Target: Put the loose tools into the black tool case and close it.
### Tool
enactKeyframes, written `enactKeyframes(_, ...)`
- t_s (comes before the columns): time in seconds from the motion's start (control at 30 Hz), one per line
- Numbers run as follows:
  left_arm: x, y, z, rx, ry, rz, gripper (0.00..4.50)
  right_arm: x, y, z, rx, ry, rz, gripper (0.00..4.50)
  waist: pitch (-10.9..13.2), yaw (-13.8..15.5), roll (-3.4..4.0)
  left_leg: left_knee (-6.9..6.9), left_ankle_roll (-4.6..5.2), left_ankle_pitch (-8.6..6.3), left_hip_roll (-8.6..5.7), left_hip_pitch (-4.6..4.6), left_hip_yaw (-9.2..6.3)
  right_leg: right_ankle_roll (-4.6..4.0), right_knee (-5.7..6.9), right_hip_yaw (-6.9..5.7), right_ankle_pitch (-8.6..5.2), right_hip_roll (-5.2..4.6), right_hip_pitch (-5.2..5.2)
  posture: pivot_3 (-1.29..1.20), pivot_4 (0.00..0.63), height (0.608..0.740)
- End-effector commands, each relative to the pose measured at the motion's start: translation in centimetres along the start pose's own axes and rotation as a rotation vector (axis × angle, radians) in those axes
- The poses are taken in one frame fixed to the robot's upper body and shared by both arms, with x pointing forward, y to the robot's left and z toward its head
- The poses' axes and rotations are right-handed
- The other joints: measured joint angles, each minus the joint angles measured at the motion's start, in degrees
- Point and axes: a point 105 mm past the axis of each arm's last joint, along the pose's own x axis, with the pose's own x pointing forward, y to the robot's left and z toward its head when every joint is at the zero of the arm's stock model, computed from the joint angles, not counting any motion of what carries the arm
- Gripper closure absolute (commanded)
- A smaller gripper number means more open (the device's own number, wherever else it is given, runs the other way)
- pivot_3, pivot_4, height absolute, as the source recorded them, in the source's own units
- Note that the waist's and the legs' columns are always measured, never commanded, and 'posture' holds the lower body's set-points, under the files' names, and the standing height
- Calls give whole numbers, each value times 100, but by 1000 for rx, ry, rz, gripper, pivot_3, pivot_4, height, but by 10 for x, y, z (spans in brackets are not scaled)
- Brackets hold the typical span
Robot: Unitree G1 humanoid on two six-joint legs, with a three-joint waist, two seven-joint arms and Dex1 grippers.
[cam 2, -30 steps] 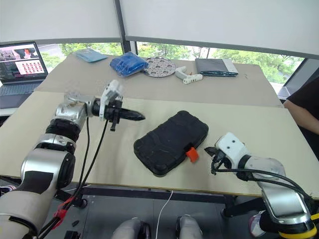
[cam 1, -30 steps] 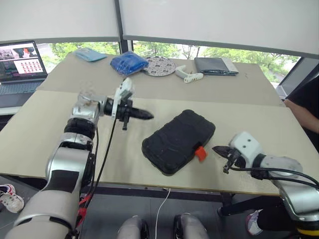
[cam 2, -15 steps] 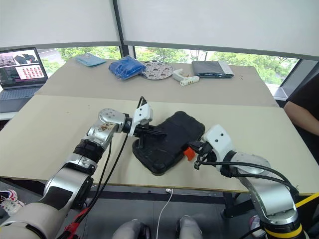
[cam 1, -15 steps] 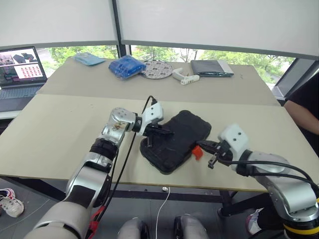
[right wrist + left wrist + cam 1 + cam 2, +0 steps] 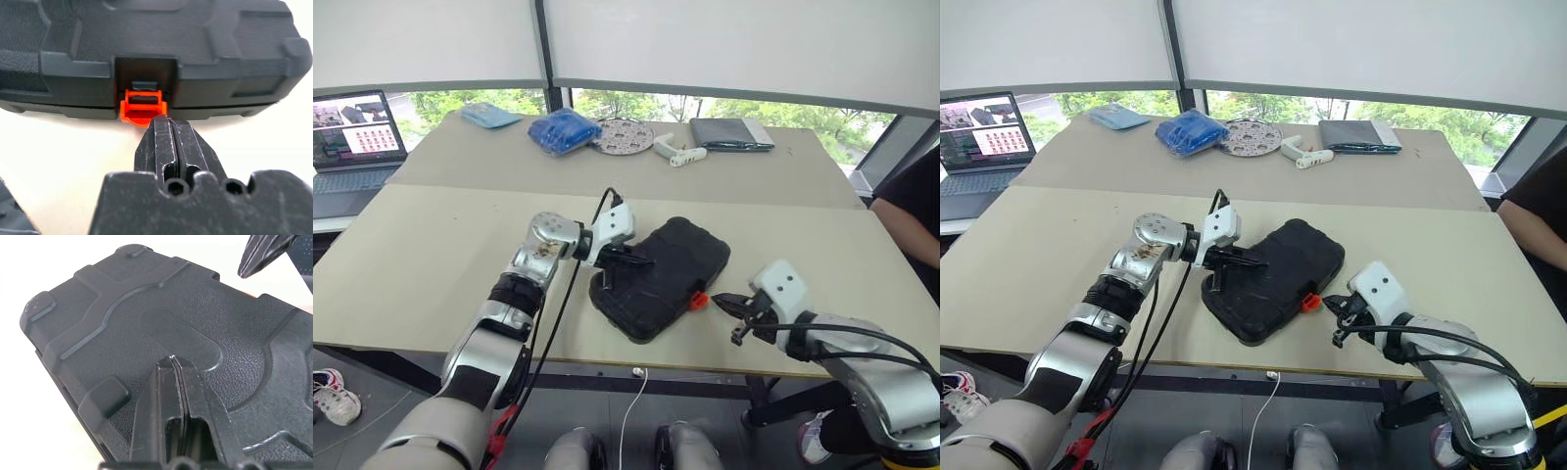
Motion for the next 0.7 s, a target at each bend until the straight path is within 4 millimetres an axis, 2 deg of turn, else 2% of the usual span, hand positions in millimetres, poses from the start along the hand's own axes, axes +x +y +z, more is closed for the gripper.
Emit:
enactKeyframes(0.03,13,-17,-21,38,95,-72,4452,0,5,-4,29,0,-6,4500,0,15,0,0,2,-1,0,-1,0,0,-1,0,0,-1,0,0,150,718)
enactKeyframes(0.27,24,-23,-18,125,112,-124,4452,17,17,-17,72,20,7,4500,-10,67,7,0,9,-6,-1,0,1,1,-5,0,0,-3,3,0,150,718)
enactKeyframes(0.5,27,-29,-26,168,151,-163,4452,22,9,12,45,-68,-22,4500,-16,68,16,1,17,-10,-3,-2,1,6,-10,-1,1,-6,3,0,150,718)
enactKeyframes(0.7,27,-29,-27,169,151,-166,4452,14,9,7,18,-32,-26,4500,-25,64,29,1,20,-12,-3,0,0,7,-8,-1,1,-6,4,0,150,718)
